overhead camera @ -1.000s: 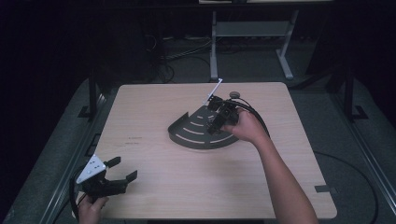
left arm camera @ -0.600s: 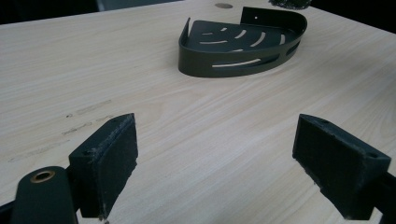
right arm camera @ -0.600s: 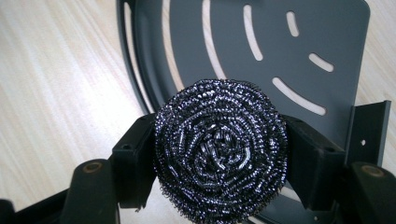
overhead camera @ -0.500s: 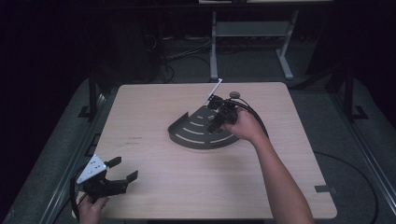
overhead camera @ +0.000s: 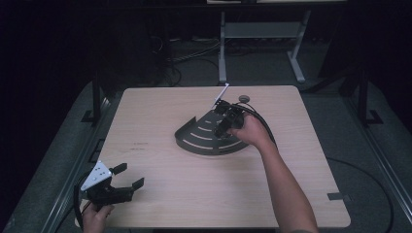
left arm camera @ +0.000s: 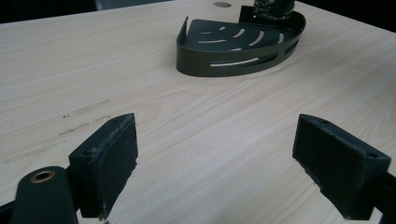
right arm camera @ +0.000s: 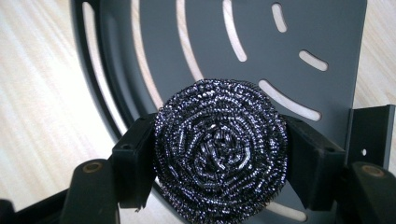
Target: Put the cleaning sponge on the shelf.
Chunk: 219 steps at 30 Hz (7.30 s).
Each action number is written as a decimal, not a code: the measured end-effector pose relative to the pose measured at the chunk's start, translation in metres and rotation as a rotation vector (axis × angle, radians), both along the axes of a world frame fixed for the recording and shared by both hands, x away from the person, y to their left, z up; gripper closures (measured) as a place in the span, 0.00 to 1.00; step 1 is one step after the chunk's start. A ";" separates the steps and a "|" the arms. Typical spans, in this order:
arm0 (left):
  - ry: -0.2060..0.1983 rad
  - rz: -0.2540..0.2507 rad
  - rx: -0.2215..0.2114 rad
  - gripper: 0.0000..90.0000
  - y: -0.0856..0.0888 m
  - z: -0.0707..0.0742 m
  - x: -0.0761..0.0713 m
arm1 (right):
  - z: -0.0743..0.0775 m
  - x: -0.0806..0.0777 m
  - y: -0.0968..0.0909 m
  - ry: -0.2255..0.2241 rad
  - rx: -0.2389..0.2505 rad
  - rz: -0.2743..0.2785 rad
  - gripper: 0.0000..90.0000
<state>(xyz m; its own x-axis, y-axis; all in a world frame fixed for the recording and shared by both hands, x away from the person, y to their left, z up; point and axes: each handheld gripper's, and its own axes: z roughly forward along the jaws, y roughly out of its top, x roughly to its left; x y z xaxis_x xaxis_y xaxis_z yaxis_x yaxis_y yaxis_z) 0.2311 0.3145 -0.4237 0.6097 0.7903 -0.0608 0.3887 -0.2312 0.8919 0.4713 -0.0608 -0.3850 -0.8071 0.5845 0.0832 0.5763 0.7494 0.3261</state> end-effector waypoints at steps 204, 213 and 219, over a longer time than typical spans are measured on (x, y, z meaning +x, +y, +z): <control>0.016 -0.021 0.020 0.15 -0.008 -0.004 0.002 | -0.033 -0.119 -0.161 0.014 0.145 -0.208 0.18; 0.017 -0.021 0.025 0.15 -0.008 -0.004 0.001 | -0.035 -0.130 -0.171 0.007 0.155 -0.218 0.18; 0.016 -0.016 0.019 0.15 -0.007 -0.004 0.001 | -0.038 -0.138 -0.180 0.000 0.160 -0.235 0.18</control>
<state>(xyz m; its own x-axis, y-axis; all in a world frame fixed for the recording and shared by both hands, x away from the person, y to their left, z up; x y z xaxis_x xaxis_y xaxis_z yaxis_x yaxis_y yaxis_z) 0.2322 0.3074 -0.4278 0.6209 0.7819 -0.0562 0.3993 -0.2538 0.8810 0.3328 -0.2410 -0.4230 -0.6513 0.7349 0.1891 0.7278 0.5344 0.4297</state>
